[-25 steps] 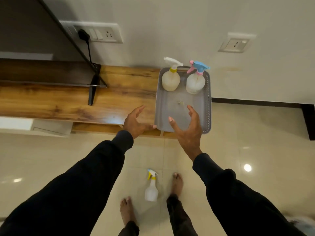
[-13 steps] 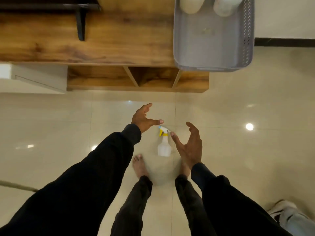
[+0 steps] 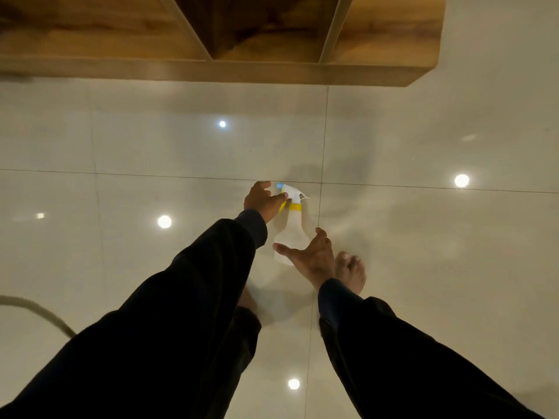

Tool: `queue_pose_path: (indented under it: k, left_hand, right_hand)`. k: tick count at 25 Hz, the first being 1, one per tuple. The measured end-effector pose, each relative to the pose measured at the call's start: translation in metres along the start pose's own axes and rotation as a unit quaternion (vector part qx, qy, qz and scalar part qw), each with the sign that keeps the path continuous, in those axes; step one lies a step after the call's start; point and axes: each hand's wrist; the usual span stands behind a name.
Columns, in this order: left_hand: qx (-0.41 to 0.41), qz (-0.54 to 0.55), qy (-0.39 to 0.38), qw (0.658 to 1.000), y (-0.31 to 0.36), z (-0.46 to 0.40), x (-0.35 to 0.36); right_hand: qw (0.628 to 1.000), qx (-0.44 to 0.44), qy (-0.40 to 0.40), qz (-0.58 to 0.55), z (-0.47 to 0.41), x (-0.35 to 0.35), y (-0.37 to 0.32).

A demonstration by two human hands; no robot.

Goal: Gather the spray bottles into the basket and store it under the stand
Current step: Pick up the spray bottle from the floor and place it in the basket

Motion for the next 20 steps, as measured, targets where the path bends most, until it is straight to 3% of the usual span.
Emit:
queue_pose_path:
  k: [10,15,20]
  left_hand:
    - [-0.029,0.063,-0.022,0.997,-0.029,-0.067,0.052]
    - [-0.018,0.174,-0.033,0.984,-0.006,-0.026,0.027]
    - [0.05,0.268,-0.053,0.961,0.051,0.063,-0.009]
  right_hand:
    - [0.998,-0.025,0.005,0.052,-0.067,0.048,0.008]
    - [0.992,-0.088,0.052,0.073,-0.031,0.022,-0.002]
    - [0.982,-0.145,0.11,0.056,0.039,-0.026,-0.026]
Point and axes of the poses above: each hand's wrist, its own z-axis away from the middle knuckle, its own x-axis out of the palm, y = z × x, and after that the axes turned 1 degree about x, right-handed
